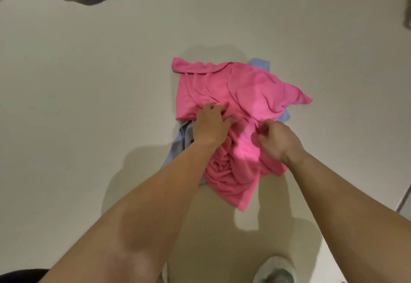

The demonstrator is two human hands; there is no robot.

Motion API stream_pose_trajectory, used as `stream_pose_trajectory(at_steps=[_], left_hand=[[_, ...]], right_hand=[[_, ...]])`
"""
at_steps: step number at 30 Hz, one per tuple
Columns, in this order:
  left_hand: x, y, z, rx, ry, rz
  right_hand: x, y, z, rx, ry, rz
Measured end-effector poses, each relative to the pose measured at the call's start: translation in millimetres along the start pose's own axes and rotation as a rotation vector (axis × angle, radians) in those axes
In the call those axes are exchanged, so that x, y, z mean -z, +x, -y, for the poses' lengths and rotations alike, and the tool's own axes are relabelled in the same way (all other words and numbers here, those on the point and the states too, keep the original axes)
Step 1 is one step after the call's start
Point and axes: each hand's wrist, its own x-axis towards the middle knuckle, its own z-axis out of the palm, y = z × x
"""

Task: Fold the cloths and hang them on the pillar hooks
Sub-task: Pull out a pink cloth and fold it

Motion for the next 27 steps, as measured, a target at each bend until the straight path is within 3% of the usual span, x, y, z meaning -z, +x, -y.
stream_pose_trajectory(at_steps=[6,11,15,22,27], left_hand=[[23,-6,-13,-0.103,-0.252,-0.154],[101,-46,-32,-0.088,-0.228,-0.236],[180,-115,-55,-0.063,-0.194,-0.105],[331,-251,-132,-0.136,-0.187,0.151],[461,-336,-199,-0.246,0.003,0.225]], right_hand=[[9,28,42,0.209,-0.136,0.095],[30,-35,95,0.203,0.099,0.113],[62,-147,106,0.093,0.292,0.1],[176,-296,180,0.006,0.459,0.285],[295,-387,261,0.198,0.405,0.083]])
